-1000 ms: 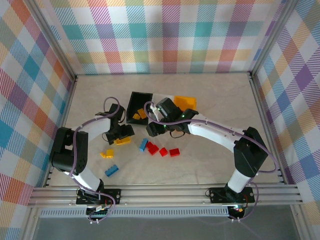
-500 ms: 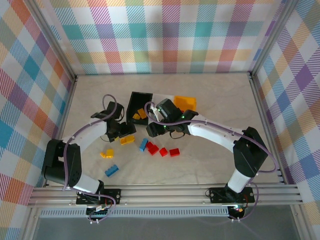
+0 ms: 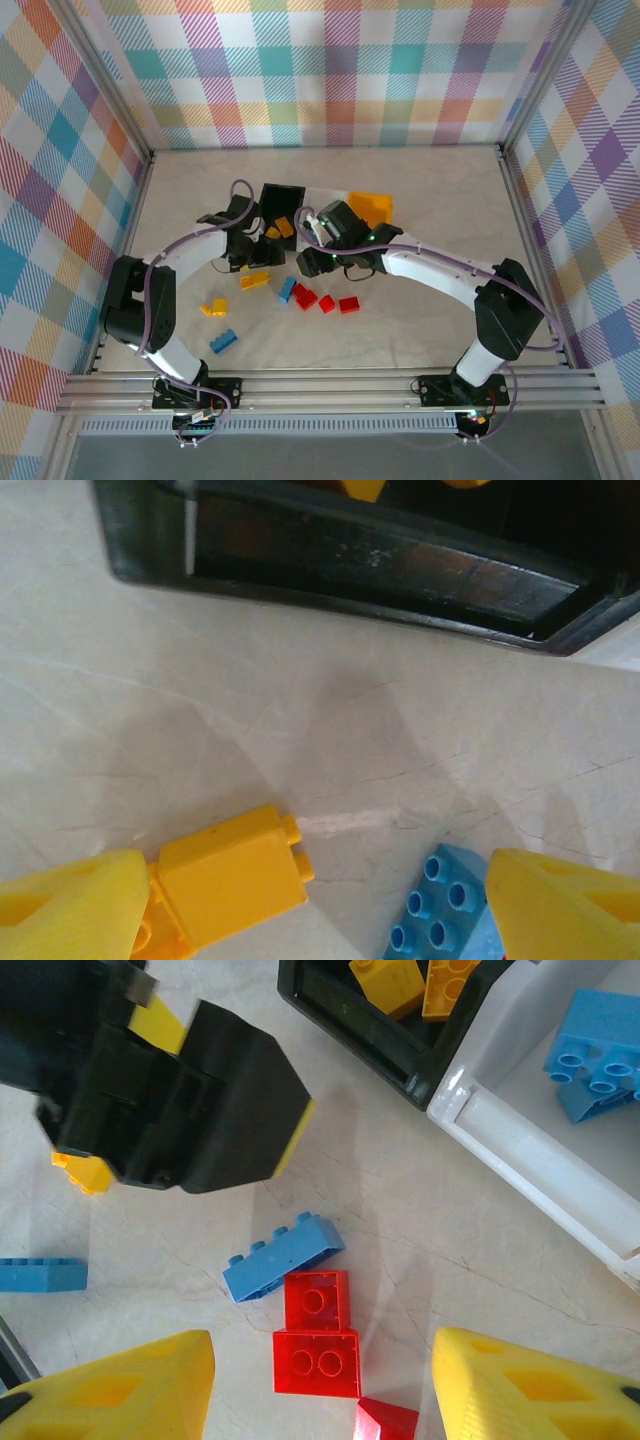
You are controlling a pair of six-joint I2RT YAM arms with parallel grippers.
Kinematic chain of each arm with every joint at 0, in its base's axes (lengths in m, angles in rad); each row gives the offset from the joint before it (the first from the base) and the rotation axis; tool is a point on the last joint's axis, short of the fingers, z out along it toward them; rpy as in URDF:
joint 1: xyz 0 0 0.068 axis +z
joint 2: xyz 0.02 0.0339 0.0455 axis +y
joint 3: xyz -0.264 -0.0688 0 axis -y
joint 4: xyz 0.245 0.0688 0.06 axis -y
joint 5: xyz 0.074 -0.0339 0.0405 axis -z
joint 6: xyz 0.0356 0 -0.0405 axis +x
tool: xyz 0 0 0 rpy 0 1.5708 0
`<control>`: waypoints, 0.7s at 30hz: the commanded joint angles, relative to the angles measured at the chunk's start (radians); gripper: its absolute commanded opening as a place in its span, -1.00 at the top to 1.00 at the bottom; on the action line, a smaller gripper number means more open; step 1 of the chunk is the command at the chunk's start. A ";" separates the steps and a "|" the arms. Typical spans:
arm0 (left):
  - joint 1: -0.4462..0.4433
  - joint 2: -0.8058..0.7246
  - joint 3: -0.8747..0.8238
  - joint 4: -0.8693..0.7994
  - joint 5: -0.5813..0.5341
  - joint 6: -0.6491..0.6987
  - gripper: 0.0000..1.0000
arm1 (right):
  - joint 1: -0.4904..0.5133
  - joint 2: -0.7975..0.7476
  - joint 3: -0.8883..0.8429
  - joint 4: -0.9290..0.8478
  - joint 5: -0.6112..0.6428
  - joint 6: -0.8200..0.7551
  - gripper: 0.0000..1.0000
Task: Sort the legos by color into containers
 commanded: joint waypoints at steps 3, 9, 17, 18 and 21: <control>-0.034 0.067 0.033 0.010 -0.044 0.049 -0.74 | 0.005 -0.053 -0.029 0.006 0.003 0.019 -0.18; -0.059 0.076 0.024 0.001 -0.068 0.040 -0.74 | 0.005 -0.077 -0.053 0.013 0.006 0.027 -0.18; -0.112 0.007 -0.044 -0.006 -0.054 -0.009 -0.70 | 0.007 -0.069 -0.055 0.026 -0.002 0.036 -0.18; -0.113 -0.005 -0.058 -0.008 -0.054 -0.014 -0.69 | 0.009 -0.068 -0.055 0.025 -0.003 0.037 -0.18; -0.119 -0.054 -0.107 -0.012 -0.058 -0.029 -0.67 | 0.010 -0.063 -0.055 0.029 -0.003 0.039 -0.18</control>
